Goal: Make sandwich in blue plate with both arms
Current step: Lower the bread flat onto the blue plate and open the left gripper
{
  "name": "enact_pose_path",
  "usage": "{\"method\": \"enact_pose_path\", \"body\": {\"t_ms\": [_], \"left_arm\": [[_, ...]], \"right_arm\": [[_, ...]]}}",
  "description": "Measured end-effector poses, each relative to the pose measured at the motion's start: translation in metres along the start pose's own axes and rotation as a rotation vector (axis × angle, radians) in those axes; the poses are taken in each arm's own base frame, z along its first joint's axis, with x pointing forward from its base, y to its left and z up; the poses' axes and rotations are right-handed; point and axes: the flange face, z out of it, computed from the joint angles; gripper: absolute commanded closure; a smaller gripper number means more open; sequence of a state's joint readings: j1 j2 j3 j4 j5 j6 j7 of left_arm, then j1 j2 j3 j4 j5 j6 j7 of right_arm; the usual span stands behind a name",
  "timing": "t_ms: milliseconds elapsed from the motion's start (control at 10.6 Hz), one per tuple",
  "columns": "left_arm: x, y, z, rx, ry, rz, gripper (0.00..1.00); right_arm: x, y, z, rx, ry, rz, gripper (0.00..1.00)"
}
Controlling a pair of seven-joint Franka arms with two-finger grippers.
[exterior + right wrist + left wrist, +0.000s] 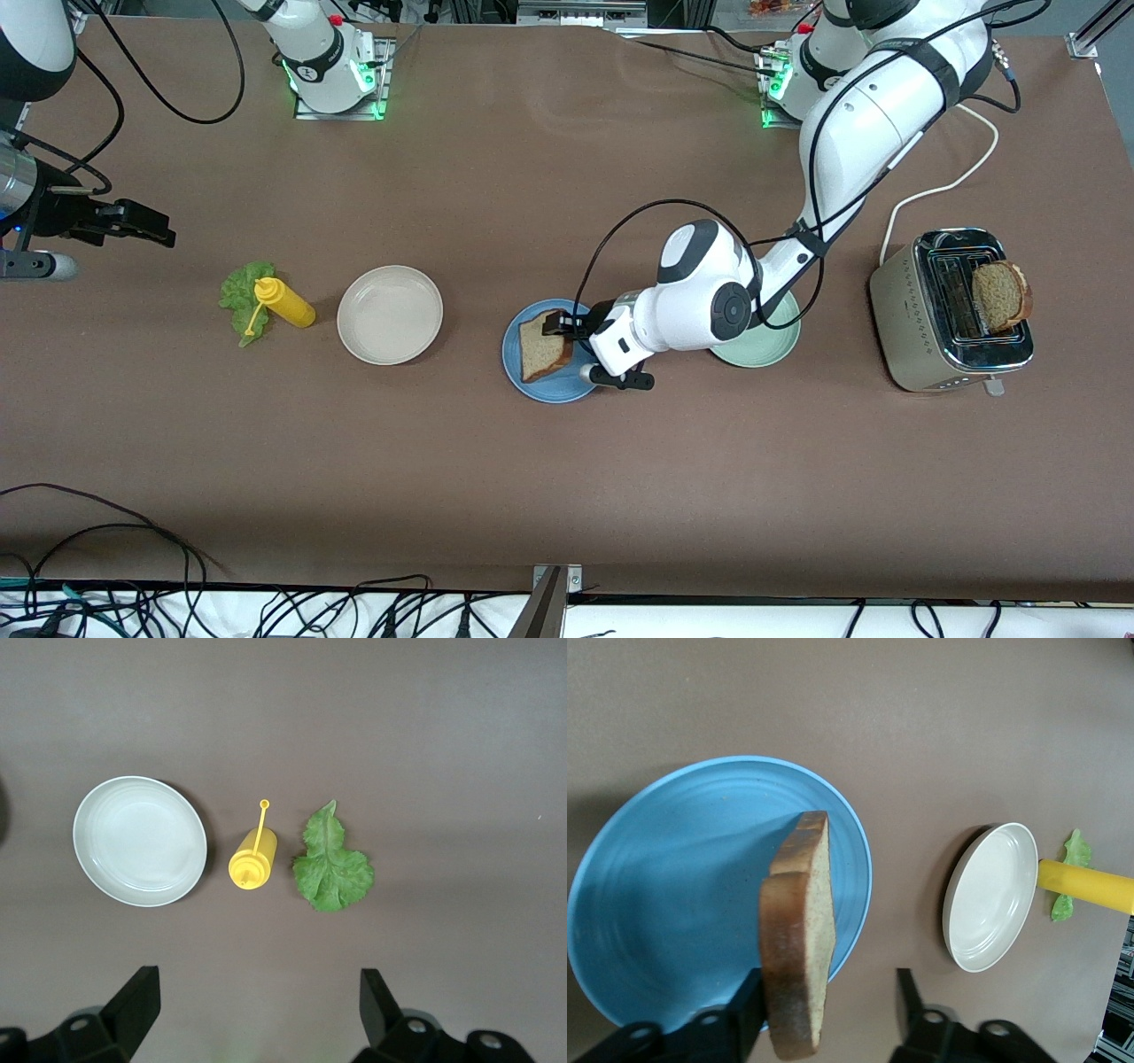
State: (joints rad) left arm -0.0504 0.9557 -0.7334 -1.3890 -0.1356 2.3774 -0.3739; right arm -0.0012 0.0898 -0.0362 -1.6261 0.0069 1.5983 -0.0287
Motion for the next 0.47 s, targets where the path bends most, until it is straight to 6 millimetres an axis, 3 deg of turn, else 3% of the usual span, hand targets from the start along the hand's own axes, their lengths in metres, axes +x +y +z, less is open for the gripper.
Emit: {"method": "enact_pose_path", "body": {"t_ms": [188,282,470], "left_arm": [[0.003,0.003,-0.006,-0.006,0.012,0.003,0.12],[0.005,0.007,-0.011,-0.009,0.022,0.007,0.04],[0.005,0.014,-0.025,-0.008,0.035,0.007,0.0]], "right_arm": [[-0.001,0.0,-0.001,0.0,0.001,-0.004,0.0],[-0.001,0.0,-0.001,0.0,0.001,-0.006,0.0],[-0.001,0.0,-0.002,0.0,0.002,-0.007,0.0]]}}
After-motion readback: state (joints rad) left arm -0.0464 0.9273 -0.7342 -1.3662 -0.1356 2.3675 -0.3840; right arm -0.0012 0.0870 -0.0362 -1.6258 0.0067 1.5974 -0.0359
